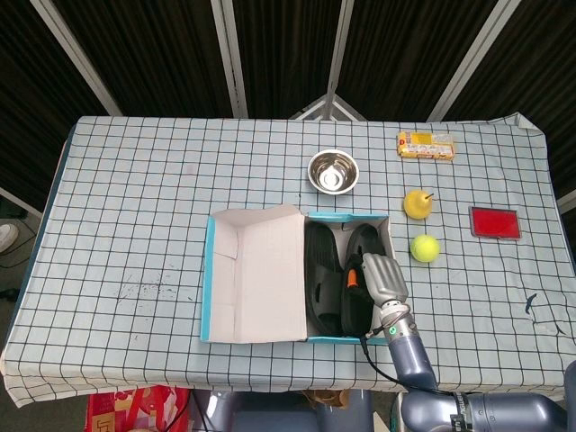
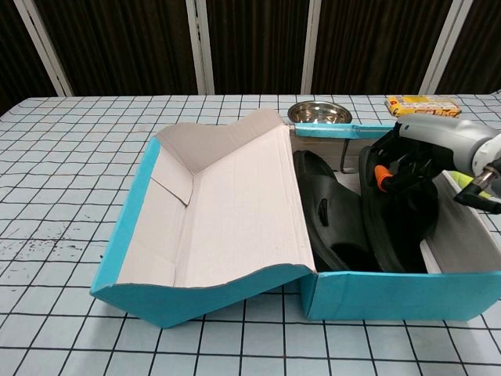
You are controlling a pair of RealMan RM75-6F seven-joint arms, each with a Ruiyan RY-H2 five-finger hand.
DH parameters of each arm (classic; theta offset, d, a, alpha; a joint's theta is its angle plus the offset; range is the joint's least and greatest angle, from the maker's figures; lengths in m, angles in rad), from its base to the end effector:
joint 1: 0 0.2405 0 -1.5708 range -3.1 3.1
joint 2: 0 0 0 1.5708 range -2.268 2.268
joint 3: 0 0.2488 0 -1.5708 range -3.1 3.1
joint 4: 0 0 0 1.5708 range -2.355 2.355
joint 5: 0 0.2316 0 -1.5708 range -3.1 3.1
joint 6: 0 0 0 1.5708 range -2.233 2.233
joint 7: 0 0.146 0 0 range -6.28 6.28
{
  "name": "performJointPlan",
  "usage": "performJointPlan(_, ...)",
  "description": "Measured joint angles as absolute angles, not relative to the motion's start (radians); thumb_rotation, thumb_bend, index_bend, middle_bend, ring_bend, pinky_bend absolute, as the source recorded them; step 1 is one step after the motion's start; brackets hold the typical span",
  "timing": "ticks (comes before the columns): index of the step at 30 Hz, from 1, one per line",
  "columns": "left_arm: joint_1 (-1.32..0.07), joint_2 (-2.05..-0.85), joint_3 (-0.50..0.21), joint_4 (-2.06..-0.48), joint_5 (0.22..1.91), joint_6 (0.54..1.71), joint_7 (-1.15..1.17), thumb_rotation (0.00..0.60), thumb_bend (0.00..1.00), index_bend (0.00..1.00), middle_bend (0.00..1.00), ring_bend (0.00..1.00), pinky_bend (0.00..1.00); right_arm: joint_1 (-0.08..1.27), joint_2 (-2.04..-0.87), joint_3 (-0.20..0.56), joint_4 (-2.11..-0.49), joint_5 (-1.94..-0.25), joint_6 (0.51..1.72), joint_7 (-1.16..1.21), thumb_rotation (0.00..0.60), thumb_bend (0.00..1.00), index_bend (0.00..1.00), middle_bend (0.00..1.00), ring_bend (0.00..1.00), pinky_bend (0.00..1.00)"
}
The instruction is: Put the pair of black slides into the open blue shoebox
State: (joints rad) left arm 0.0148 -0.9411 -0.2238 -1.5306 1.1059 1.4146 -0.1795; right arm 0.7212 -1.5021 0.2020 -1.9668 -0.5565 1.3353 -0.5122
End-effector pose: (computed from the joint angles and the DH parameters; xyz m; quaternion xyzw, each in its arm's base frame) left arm -0.3918 0.1757 0.2560 -0.4094 -0.4187 -0.3387 0.7365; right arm -0.1198 -0.2810 -0.0118 0.5888 -0.5828 0.3382 0.4464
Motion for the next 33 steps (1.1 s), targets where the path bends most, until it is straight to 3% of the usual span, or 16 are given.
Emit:
performJointPlan(12,0.015,-0.940,-0.224,-1.528,1.105,1.410,-0.188,0.600,0.81,0.18,0.04,0.00,0.05,0.710,-1.490,0.233,-1.976,-0.587,1.364,-0.533,0.600,0.66,0.60,0.49,0.59,0.74)
performJointPlan(16,0.015,-0.940,-0.224,-1.527,1.107,1.411,-0.191,0.600,0.81,0.18,0.04,0.00,0.05,0.714,-1.426,0.253,-2.050,-0.561,1.352,-0.559,0.600,0.66,0.44,0.44,0.55,0.74)
performJointPlan(20,0.016,-0.939,-0.224,-1.530,1.114,1.416,-0.194,0.600,0.81,0.18,0.04,0.00,0.05,0.724,-1.318,0.287,-2.160,-0.467,1.304,-0.579,0.600,0.53,0.23,0.23,0.42,0.72)
performJointPlan(24,0.016,-0.937,-0.221,-1.534,1.127,1.421,-0.195,0.600,0.81,0.18,0.04,0.00,0.05,0.731,-1.175,0.330,-2.270,-0.363,1.218,-0.568,0.600,0.45,0.20,0.19,0.37,0.71)
performJointPlan(27,0.018,-0.935,-0.218,-1.539,1.141,1.428,-0.200,0.600,0.81,0.18,0.04,0.00,0.05,0.725,-1.058,0.359,-2.318,-0.328,1.139,-0.536,0.600,0.42,0.20,0.18,0.33,0.60)
performJointPlan(29,0.019,-0.932,-0.215,-1.544,1.153,1.434,-0.203,0.600,0.81,0.18,0.04,0.00,0.05,0.707,-0.990,0.365,-2.331,-0.349,1.107,-0.515,0.600,0.41,0.20,0.18,0.32,0.41)
performJointPlan(31,0.021,-0.930,-0.212,-1.551,1.167,1.443,-0.205,0.600,0.81,0.18,0.04,0.00,0.05,0.675,-0.955,0.358,-2.336,-0.411,1.103,-0.499,0.600,0.41,0.20,0.17,0.30,0.31)
performJointPlan(33,0.025,-0.927,-0.209,-1.563,1.189,1.462,-0.207,0.600,0.81,0.18,0.04,0.00,0.05,0.635,-0.940,0.342,-2.340,-0.495,1.118,-0.482,0.600,0.41,0.20,0.17,0.29,0.29)
